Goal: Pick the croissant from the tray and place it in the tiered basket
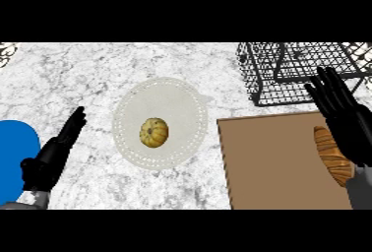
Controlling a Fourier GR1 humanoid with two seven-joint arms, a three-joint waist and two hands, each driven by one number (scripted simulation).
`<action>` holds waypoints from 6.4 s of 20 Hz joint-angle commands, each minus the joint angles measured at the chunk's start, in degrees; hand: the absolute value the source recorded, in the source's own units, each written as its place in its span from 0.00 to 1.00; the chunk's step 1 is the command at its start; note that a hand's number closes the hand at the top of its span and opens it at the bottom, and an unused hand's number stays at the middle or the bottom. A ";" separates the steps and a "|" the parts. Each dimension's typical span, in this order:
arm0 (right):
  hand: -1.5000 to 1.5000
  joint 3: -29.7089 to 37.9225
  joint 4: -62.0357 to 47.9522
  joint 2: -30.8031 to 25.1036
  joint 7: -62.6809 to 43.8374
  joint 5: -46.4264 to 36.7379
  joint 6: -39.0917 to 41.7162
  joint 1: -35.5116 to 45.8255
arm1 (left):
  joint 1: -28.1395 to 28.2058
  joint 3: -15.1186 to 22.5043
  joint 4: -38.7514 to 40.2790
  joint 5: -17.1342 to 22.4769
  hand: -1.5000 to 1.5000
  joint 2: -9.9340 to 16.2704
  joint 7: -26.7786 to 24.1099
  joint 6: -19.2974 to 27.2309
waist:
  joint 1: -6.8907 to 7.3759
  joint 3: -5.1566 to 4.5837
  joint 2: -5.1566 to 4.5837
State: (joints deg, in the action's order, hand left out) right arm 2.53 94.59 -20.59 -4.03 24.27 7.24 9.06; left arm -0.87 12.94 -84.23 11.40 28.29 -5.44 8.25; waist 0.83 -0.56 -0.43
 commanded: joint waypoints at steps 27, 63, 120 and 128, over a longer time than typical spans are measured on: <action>0.00 27.27 -26.55 -39.81 -9.08 32.71 71.26 9.08 | -8.90 2.75 -2.80 -5.14 0.50 -13.30 4.68 13.36 | -1.01 0.88 0.26; 0.00 29.32 17.08 -27.18 5.61 -24.07 72.87 2.26 | -7.44 4.06 -4.29 -8.50 0.50 -15.68 5.52 13.12 | 0.34 0.91 0.14; 0.00 -7.89 -22.91 -31.02 51.59 -70.53 17.81 4.18 | -6.33 -3.22 -2.20 -12.97 0.50 -19.78 4.21 6.77 | -0.76 0.54 0.41; 0.00 -7.47 -21.80 -27.49 49.92 -70.98 18.72 3.23 | -8.71 -3.84 -2.58 -15.46 0.50 -21.38 6.92 7.03 | -0.93 0.54 0.44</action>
State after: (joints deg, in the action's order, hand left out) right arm -5.85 71.87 -48.82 43.80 -46.88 21.80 12.68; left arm -8.44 9.93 -89.22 -3.29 7.93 2.66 15.46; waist 0.10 0.00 0.02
